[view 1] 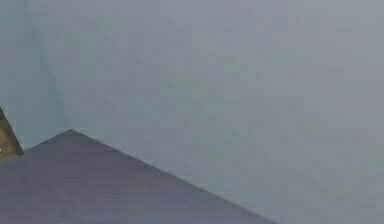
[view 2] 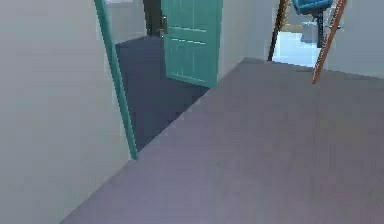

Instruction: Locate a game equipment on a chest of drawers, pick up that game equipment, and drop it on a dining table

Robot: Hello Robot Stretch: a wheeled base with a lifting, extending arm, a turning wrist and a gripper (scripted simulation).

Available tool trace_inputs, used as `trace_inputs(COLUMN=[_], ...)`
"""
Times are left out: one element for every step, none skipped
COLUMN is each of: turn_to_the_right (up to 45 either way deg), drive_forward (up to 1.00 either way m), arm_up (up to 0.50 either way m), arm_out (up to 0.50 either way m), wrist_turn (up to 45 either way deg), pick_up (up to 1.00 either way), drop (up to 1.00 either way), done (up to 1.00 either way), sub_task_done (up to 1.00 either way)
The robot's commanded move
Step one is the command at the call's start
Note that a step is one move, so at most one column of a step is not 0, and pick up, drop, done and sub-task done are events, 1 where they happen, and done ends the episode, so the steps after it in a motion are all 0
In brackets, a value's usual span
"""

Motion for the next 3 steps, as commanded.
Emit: trace_inputs(turn_to_the_right=[45.0, 45.0, 21.0], drive_forward=[0.0, 0.0, 0.0], arm_up=[0.0, 0.0, 0.0], arm_out=[0.0, 0.0, 0.0], wrist_turn=[0.0, 0.0, 0.0], pick_up=[0.0, 0.0, 0.0], drop=[0.0, 0.0, 0.0], done=[0.0, 0.0, 0.0], sub_task_done=[0.0, 0.0, 0.0])
